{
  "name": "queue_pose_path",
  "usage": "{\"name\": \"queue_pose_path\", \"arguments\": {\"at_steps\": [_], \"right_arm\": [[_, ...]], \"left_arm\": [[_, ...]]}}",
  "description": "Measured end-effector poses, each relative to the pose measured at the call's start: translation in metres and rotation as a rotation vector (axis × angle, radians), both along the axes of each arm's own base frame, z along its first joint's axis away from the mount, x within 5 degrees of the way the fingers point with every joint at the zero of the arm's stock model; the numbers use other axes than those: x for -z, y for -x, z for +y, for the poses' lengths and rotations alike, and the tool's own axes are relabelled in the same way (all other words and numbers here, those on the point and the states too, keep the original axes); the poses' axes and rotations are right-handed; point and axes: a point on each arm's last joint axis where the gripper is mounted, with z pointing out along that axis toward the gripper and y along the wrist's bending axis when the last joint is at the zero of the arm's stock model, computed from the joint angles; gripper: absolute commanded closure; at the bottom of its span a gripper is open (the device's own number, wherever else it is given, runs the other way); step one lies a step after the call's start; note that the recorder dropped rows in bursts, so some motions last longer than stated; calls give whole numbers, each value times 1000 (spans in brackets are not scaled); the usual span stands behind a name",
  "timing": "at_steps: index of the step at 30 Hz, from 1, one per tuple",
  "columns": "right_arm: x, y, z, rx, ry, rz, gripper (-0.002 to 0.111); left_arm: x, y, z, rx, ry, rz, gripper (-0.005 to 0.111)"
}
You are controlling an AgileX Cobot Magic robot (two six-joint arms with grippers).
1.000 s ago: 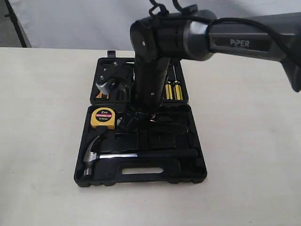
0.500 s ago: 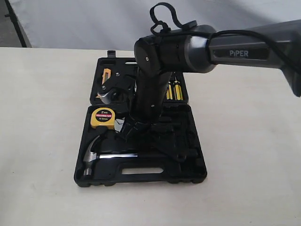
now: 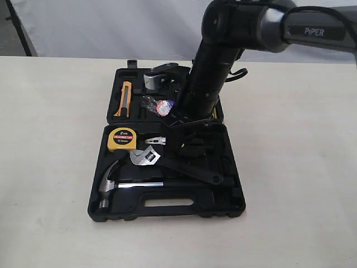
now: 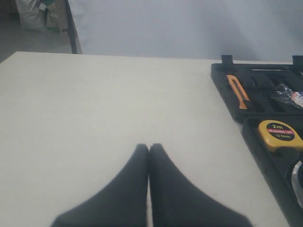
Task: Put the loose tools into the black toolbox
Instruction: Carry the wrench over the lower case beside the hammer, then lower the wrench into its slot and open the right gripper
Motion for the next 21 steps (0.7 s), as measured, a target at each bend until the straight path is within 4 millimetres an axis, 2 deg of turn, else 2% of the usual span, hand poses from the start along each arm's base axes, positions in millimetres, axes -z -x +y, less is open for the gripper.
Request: {"name": "queue_pose_path", "arguments": {"at_steps": [9, 12, 17, 18, 21], "right_arm": [[27, -1, 10, -40, 2, 24, 57], [35, -2, 11, -43, 8, 38, 71], [42, -1, 12, -50, 3, 61, 104], [41, -1, 12, -57, 0, 62, 108], [40, 1, 12, -79, -5, 72, 109]], "left_arm": [[0, 0, 0, 0, 0, 0, 105], [0, 0, 0, 0, 0, 0, 105], [0, 0, 0, 0, 0, 0, 105], [0, 0, 0, 0, 0, 0, 105], [0, 0, 0, 0, 0, 0, 105]]}}
